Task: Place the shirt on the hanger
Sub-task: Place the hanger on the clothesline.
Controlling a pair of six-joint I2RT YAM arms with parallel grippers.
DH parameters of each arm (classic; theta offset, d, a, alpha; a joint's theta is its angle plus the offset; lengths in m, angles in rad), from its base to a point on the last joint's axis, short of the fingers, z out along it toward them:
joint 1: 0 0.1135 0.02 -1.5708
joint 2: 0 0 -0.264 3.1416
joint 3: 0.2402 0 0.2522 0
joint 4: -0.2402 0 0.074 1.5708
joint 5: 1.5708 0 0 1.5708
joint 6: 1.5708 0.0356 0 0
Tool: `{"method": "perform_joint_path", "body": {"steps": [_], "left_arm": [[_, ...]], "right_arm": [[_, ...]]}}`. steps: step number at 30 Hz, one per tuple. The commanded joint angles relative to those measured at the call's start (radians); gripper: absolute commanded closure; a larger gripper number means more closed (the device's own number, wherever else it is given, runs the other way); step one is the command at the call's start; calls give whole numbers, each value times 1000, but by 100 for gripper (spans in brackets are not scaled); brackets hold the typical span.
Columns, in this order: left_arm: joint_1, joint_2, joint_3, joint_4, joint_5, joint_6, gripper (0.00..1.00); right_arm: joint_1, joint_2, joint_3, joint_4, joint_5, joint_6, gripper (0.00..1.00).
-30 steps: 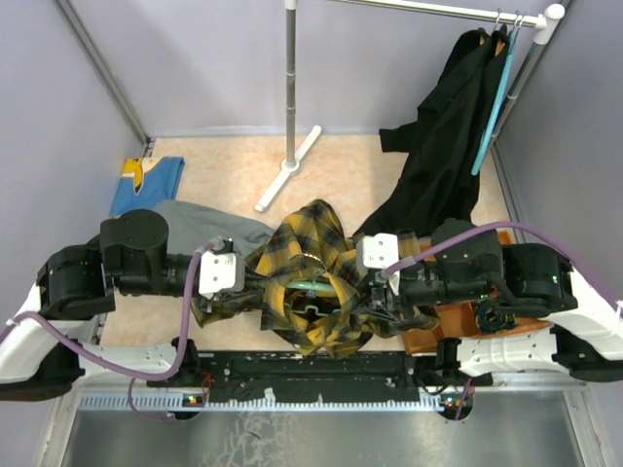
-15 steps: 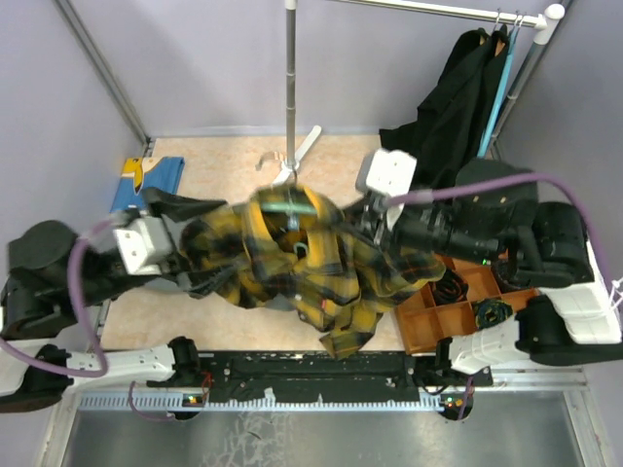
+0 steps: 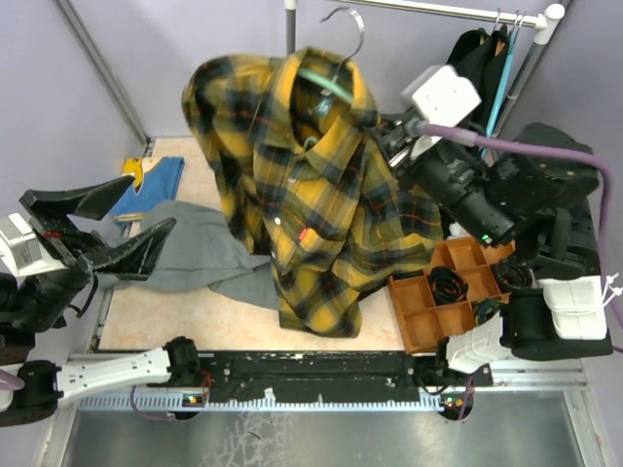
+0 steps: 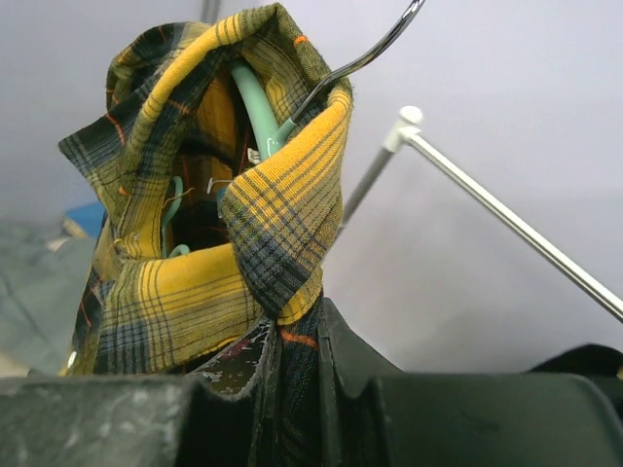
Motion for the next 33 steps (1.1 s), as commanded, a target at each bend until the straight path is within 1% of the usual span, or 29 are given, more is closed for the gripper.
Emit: {"method": "perform_joint_path", "body": {"steps": [1,5,9,11,13,16,19,21,26,28,33], "left_arm": [[1,-16,-31,21,-71,-24,1],[0,-12,-70,47,-76,-36,1],[2,14,-101,58,-72,-57,1],[0,32,-101,44,-84,-66,0],[0,41,-102,35,-97,-77,1],[1,36,-122,33,-95,-91,0],[1,15,-159,45,-106,-106,1],[0,2,-183,46,-111,-119,1],[1,-19,-232,22,-130,-160,2],[1,-11,-250,1,-127,-180,2],[1,65,-292,-86,-137,-276,1]], "right_arm": [[1,-62,45,291,132,-87,100],[1,-41,118,437,135,-145,100],[1,-22,178,597,47,-185,100],[1,-7,201,635,11,-198,100],[1,5,210,644,10,-208,100],[1,-8,167,596,39,-188,100],[1,-76,29,560,66,-117,100],[1,-127,-46,522,82,-54,100],[1,-216,-172,308,127,162,100],[1,-254,-261,265,145,237,100],[1,-274,-426,157,299,365,100]]}}
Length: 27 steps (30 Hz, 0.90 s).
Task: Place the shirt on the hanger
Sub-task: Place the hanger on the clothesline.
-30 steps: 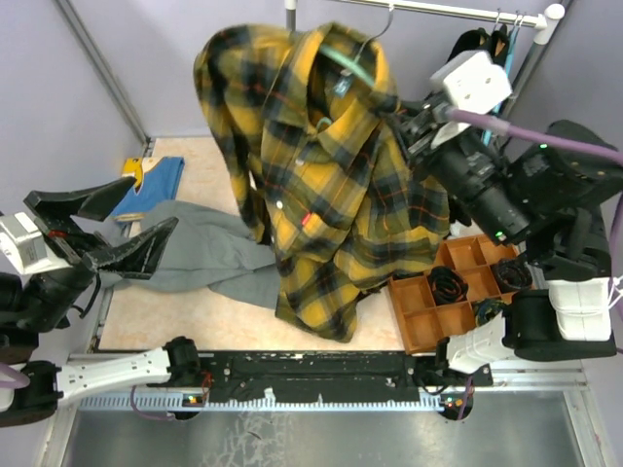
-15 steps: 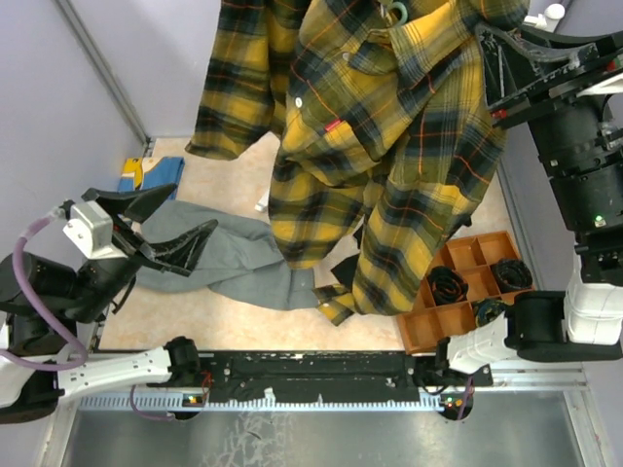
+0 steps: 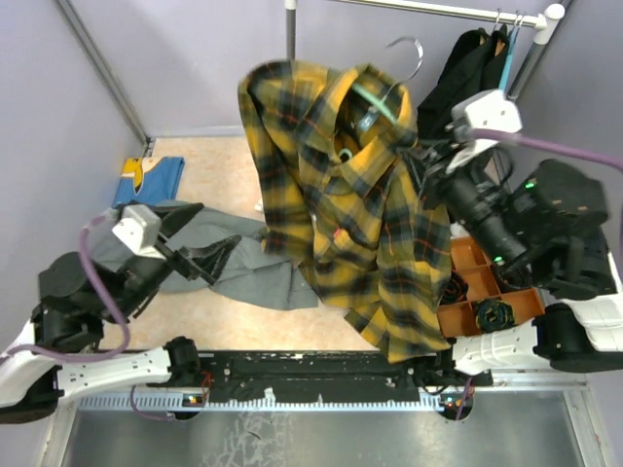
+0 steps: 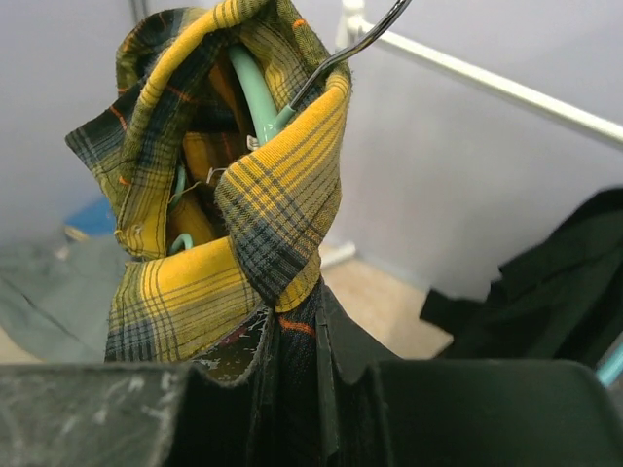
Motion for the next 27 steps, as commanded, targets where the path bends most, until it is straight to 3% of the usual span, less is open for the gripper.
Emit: {"method": "perform_joint_path", "body": {"steps": [1,4,8,14,19,27], "left_arm": [[1,77,-50,-81,-23,-112,1],[1,116,-90,-82,-15,-155,1],[1,149,-112,-59,8,-181,1],[1,166,-127,-53,6,-210,1],[1,155,-141,-66,6,-229,1],[1,121,-161,-75,1,-255,1]], "right_arm": [[1,-13,-77,-27,135,172,100],[-47,23,-67,-67,151,207,100],[-464,81,-72,-165,-245,348,100],[-740,114,-179,-19,-493,372,100],[-835,212,-50,-8,-467,303,100],[-838,414,243,-32,-260,138,100]]}}
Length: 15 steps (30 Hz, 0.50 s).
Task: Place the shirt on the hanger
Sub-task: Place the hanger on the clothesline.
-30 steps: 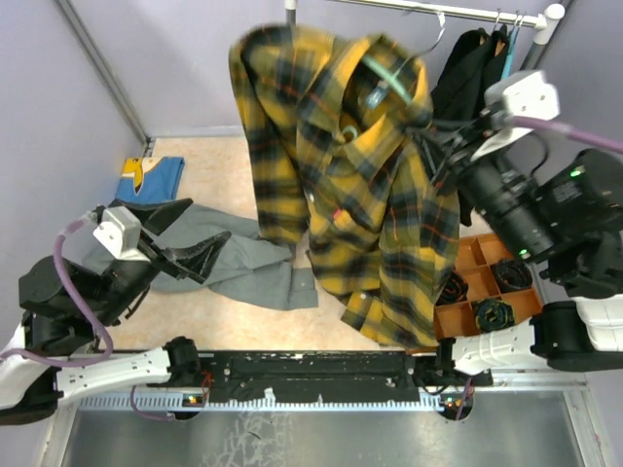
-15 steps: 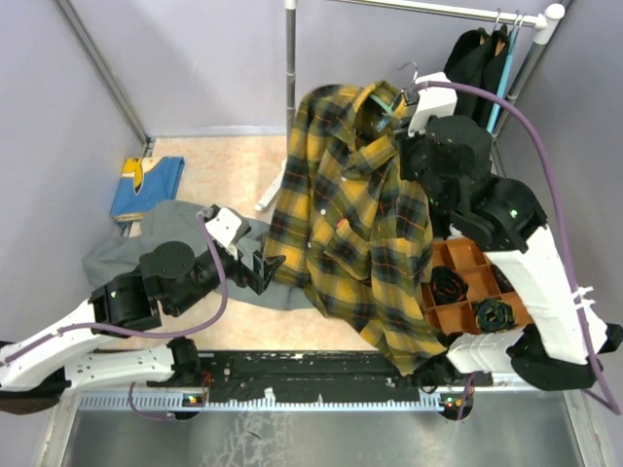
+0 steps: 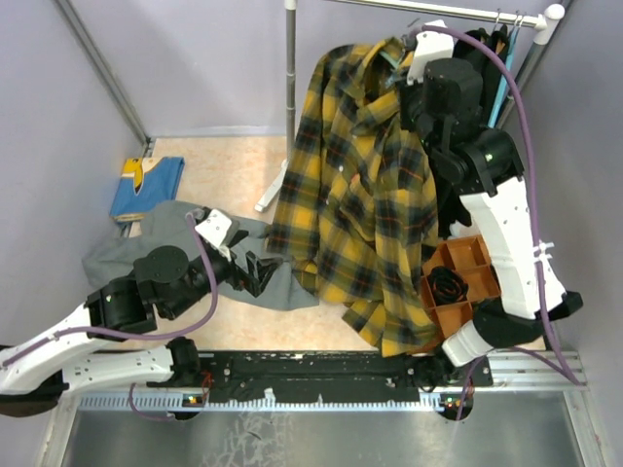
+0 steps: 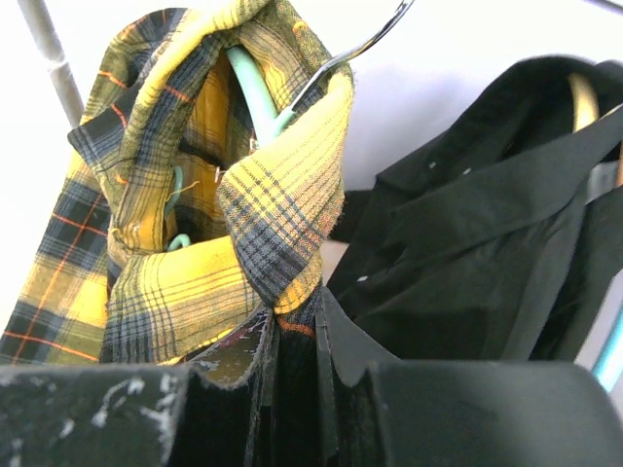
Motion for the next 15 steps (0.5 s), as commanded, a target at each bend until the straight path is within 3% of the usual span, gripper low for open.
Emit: {"method": "perform_joint_path", "body": {"steps": [1,8,15], "left_arm": [[2,-28,-13,4,0,-29,1],[0,-42,-15,-5,-11,-35,1],[0,-41,-22,-11,8,-58,1]], "right_arm": [[-9,69,188,131,157,-109,100],[-8,156,194,293,385,-340,100],[-54,282,250,328,396,-368,100]]}}
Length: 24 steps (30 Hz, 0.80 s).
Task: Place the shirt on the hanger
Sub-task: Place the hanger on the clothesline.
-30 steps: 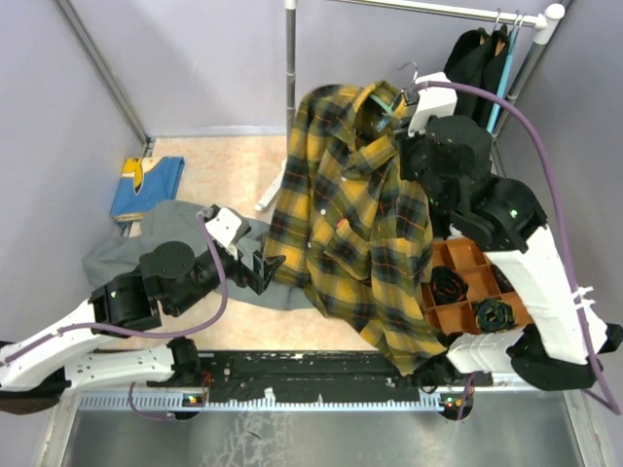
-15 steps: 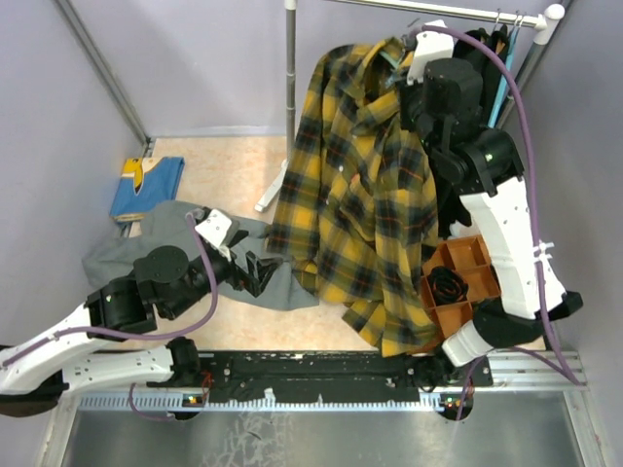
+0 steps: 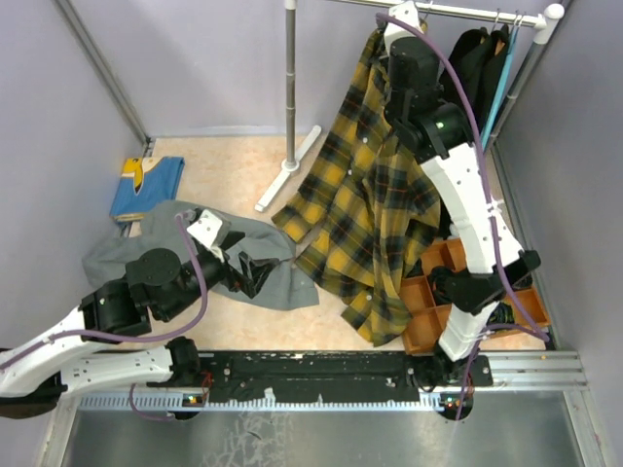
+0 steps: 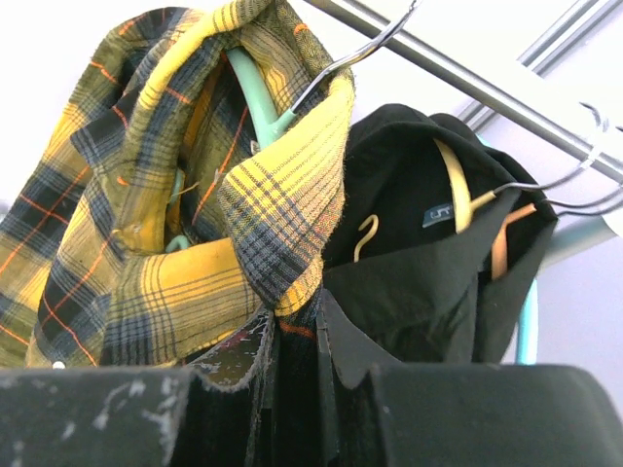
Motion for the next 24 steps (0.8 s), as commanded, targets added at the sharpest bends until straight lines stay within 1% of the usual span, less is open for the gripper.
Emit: {"method": "perform_joint_path", "body": {"steps": [1,4,8,14,15,16,18,20,21,24], "left_arm": [[0,-7,-9,-8,11,-29,1],[1,-11,-13,-17,10,-39,1],[1,-13,-21,-18,9,-48,1],[1,7,-19,-12,4,-48,1],[1,12,-19,-11,3,-50,1],[0,16,-20,-9,1,-51,1],[1,23,-26,-3,-3,-56,1],[0,33,-38,10,-9,-62,1],[0,37,-48,22,-14,-66,1],[1,67,-74,70,-18,-76,1]], "right_arm": [[-40,45,94,148,56,-48,100],[-56,66,97,141,46,-40,100],[-83,78,86,89,9,22,100],[-93,23,-30,82,-44,82,100],[-93,7,-45,79,-59,92,95],[-94,-11,-56,74,-76,104,85],[-93,-52,-71,50,-119,137,69],[-93,-116,-79,9,-176,174,56],[-93,-149,-86,-12,-208,193,52],[-92,-262,-158,-61,-327,227,44]]}}
